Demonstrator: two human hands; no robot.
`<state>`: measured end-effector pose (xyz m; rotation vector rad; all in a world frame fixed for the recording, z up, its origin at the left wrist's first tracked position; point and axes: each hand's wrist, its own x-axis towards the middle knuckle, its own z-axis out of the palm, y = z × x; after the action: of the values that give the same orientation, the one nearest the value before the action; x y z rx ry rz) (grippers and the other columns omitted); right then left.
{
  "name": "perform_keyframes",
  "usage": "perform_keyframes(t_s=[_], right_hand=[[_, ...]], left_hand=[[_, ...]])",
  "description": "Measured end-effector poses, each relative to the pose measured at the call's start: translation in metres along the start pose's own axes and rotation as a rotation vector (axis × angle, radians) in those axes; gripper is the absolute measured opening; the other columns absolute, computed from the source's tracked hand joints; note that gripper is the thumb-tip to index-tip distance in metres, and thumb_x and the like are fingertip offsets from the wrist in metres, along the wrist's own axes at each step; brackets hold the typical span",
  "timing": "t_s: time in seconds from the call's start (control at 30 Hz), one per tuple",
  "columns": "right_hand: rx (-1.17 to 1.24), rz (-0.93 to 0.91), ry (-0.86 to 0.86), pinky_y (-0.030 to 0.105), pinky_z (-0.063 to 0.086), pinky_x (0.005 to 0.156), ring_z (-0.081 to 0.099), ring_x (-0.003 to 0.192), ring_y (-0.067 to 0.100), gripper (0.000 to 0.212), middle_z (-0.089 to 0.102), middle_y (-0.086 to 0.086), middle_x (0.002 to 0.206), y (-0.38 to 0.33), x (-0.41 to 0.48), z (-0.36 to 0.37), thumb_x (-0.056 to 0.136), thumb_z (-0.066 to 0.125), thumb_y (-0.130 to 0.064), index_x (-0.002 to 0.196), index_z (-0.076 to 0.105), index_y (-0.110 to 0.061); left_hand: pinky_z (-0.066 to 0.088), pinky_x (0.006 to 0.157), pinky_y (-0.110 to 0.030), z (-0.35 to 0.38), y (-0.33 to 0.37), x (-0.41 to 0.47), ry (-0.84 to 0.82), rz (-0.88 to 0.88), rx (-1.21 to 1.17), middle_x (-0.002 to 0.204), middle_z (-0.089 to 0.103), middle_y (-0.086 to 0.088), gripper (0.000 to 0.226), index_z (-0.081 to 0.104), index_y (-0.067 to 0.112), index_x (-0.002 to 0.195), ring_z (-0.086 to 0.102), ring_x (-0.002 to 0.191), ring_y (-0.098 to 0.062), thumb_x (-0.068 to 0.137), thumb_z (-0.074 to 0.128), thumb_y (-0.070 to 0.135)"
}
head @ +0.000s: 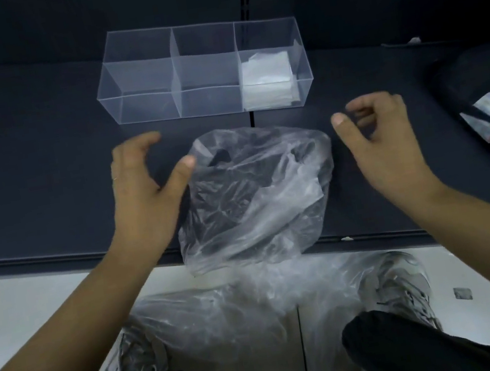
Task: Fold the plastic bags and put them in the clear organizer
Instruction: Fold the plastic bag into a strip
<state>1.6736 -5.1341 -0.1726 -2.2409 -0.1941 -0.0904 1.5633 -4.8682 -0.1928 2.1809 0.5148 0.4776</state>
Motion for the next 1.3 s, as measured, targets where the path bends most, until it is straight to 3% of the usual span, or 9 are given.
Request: perform_keyframes(t_s=[0.17,0.3,0.4,0.53,0.77,0.93,1.07,1.17,1.3], right_hand=[[0.160,0.048,-0.380,0.004,0.041,0.075,0.048,0.096,-0.010,0.055,0.041,-0.020,0.111,-0.031,-0.050,0.021,0.067,0.060,-0.076,0.108,0.042,-0.042],[0.301,0.148,-0.507,0.021,0.050,0.086,0.055,0.104,0.007,0.059,0.046,-0.008,0.121,-0.027,-0.054,0.034,0.075,0.079,-0.020,0.118,0.040,-0.035],[0.502,0.152,-0.504,0.021,0.051,0.087,0.060,0.104,0.006,0.063,0.051,-0.002,0.122,-0.025,-0.046,0.033,0.079,0.073,0.001,0.123,0.041,-0.029],[0.512,0.134,-0.505,0.024,0.050,0.092,0.059,0.108,0.008,0.069,0.052,-0.003,0.124,-0.028,-0.046,0.033,0.074,0.079,-0.009,0.128,0.040,-0.028],[0.520,0.114,-0.436,0.024,0.054,0.072,0.060,0.071,0.011,0.012,0.063,-0.001,0.074,-0.028,-0.042,0.033,0.079,0.075,-0.008,0.084,0.065,-0.013],[0.502,0.103,-0.348,0.015,0.048,0.062,0.059,0.063,0.006,0.012,0.068,-0.004,0.067,-0.019,-0.028,0.019,0.083,0.071,-0.006,0.075,0.068,-0.015],[0.479,0.177,-0.237,0.013,0.046,0.065,0.061,0.068,0.004,0.007,0.068,-0.005,0.076,-0.013,-0.021,0.008,0.088,0.067,-0.018,0.082,0.063,-0.018],[0.391,0.201,-0.408,0.009,0.046,0.075,0.060,0.090,-0.003,0.040,0.064,-0.013,0.101,-0.018,-0.032,0.013,0.075,0.072,-0.053,0.105,0.061,-0.031],[0.243,0.156,-0.577,0.005,0.041,0.075,0.058,0.088,-0.002,0.033,0.061,-0.009,0.104,-0.023,-0.043,0.031,0.074,0.080,-0.030,0.104,0.066,-0.024]], left_hand=[[0.038,0.102,-0.021,0.025,0.029,-0.007,-0.469,0.221,-0.048,0.126,0.049,0.009,0.055,0.055,0.022,0.129,0.049,0.119,-0.008,0.083,0.065,0.050],[0.040,0.105,-0.024,0.051,0.037,-0.018,-0.741,0.150,-0.133,0.139,0.044,0.004,0.080,0.038,0.025,0.143,0.046,0.124,-0.008,0.076,0.080,0.022],[0.048,0.096,-0.024,0.051,0.036,-0.017,-0.700,-0.110,-0.403,0.127,0.060,-0.001,0.064,0.047,0.023,0.136,0.060,0.112,-0.010,0.080,0.075,0.009],[0.054,0.081,-0.023,0.045,0.040,-0.018,-0.647,-0.305,-0.594,0.104,0.073,-0.004,0.027,0.065,0.010,0.114,0.070,0.095,-0.015,0.087,0.066,0.011],[0.058,0.073,-0.031,0.039,0.053,-0.023,-0.534,-0.560,-0.884,0.091,0.073,-0.016,0.033,0.068,0.001,0.098,0.070,0.080,-0.024,0.078,0.066,0.027],[0.056,0.056,-0.025,0.031,0.052,-0.019,-0.373,-0.686,-0.965,0.074,0.071,-0.006,0.016,0.072,0.010,0.086,0.067,0.062,-0.014,0.076,0.069,0.023],[0.056,0.082,-0.040,0.022,0.047,-0.013,-0.330,-0.789,-0.995,0.104,0.068,-0.015,0.027,0.070,0.008,0.106,0.063,0.091,-0.028,0.088,0.064,0.028],[0.056,0.080,-0.039,0.022,0.048,-0.014,-0.373,-0.792,-1.041,0.095,0.069,-0.010,0.023,0.067,0.011,0.100,0.065,0.086,-0.024,0.088,0.063,0.030],[0.059,0.073,-0.034,0.025,0.055,-0.019,-0.463,-0.737,-1.116,0.099,0.069,-0.011,0.037,0.063,0.001,0.116,0.068,0.085,-0.021,0.089,0.058,0.027]])
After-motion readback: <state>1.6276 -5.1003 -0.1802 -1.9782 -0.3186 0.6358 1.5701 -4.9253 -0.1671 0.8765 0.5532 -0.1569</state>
